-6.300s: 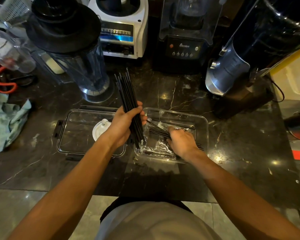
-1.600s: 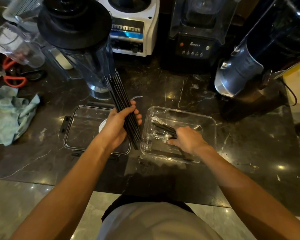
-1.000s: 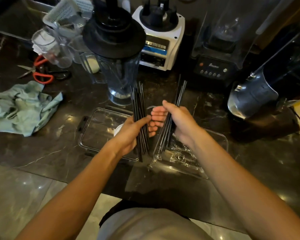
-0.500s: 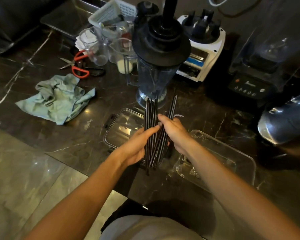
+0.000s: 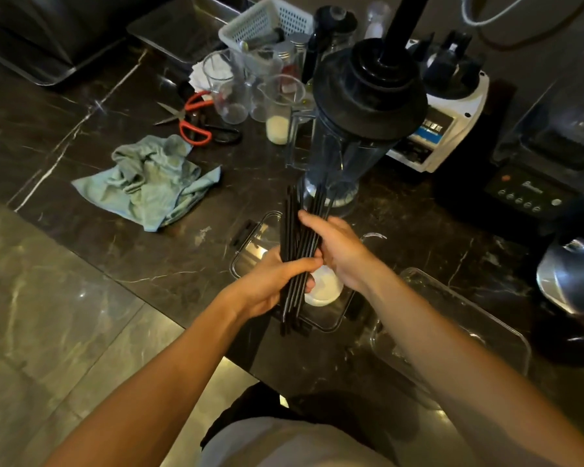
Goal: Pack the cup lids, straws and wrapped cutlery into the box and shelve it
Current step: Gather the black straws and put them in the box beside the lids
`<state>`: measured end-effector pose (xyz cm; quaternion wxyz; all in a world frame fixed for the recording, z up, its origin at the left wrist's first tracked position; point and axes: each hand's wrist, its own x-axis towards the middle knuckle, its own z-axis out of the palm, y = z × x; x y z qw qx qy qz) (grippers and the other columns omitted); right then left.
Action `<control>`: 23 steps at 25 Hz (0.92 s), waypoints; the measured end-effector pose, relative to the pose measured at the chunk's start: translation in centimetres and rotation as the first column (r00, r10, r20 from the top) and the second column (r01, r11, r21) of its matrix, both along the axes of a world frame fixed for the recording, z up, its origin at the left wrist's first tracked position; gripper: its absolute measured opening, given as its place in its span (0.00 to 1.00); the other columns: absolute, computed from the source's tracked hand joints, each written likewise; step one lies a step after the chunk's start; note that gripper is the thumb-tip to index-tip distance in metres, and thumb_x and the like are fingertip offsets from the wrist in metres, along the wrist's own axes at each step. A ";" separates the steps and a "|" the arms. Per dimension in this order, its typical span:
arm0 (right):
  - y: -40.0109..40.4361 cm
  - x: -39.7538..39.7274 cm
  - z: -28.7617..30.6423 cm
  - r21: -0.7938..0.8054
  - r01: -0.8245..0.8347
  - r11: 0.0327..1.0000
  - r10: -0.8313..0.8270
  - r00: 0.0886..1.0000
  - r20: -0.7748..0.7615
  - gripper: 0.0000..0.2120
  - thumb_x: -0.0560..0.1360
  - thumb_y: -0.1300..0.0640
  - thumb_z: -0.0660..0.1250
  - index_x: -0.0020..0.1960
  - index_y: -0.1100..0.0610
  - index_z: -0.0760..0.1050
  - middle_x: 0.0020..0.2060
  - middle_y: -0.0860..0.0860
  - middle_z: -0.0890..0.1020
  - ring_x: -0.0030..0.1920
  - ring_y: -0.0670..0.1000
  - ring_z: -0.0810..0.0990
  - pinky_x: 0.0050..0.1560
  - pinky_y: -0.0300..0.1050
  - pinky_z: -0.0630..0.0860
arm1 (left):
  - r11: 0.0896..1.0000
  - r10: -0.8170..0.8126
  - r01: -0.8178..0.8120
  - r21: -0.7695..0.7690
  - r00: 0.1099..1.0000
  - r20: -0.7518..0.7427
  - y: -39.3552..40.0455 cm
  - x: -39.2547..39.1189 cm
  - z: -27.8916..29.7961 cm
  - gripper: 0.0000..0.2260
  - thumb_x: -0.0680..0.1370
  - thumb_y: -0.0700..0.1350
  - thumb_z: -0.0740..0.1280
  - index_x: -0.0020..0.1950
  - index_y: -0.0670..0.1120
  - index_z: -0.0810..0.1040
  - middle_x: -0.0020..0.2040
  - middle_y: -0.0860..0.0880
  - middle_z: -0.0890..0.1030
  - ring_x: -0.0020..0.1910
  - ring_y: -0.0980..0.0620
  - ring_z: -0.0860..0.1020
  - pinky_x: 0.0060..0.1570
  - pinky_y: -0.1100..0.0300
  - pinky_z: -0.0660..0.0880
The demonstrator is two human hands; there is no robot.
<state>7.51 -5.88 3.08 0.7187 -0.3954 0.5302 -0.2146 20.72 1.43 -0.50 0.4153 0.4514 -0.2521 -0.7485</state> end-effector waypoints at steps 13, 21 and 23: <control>-2.1 3.9 2.6 -0.243 -0.087 0.966 0.124 0.983 0.139 0.09 0.78 0.57 0.72 0.58 0.58 0.82 0.52 0.54 0.87 0.56 0.50 0.86 0.55 0.41 0.80 | 0.952 0.239 -0.122 -0.281 0.869 0.433 -2.5 4.2 -1.5 0.08 0.75 0.37 0.77 0.51 0.47 0.83 0.43 0.54 0.86 0.46 0.57 0.84 0.49 0.61 0.80; -4.2 4.3 3.6 -0.512 -0.200 0.835 0.198 0.978 -0.059 0.18 0.84 0.50 0.64 0.73 0.50 0.74 0.65 0.51 0.83 0.65 0.48 0.82 0.71 0.48 0.72 | 0.973 0.148 -0.033 -0.227 0.848 0.509 -2.4 3.6 -4.3 0.08 0.76 0.40 0.76 0.52 0.50 0.83 0.45 0.56 0.85 0.48 0.59 0.83 0.56 0.58 0.78; -4.4 4.7 2.9 -0.566 -0.336 0.753 0.255 0.942 -0.220 0.17 0.87 0.50 0.57 0.70 0.53 0.78 0.67 0.49 0.81 0.67 0.45 0.79 0.72 0.46 0.71 | 0.976 0.140 -0.033 -0.215 0.852 0.505 -2.4 3.6 -4.4 0.08 0.76 0.39 0.76 0.52 0.50 0.83 0.45 0.55 0.85 0.48 0.57 0.84 0.56 0.55 0.79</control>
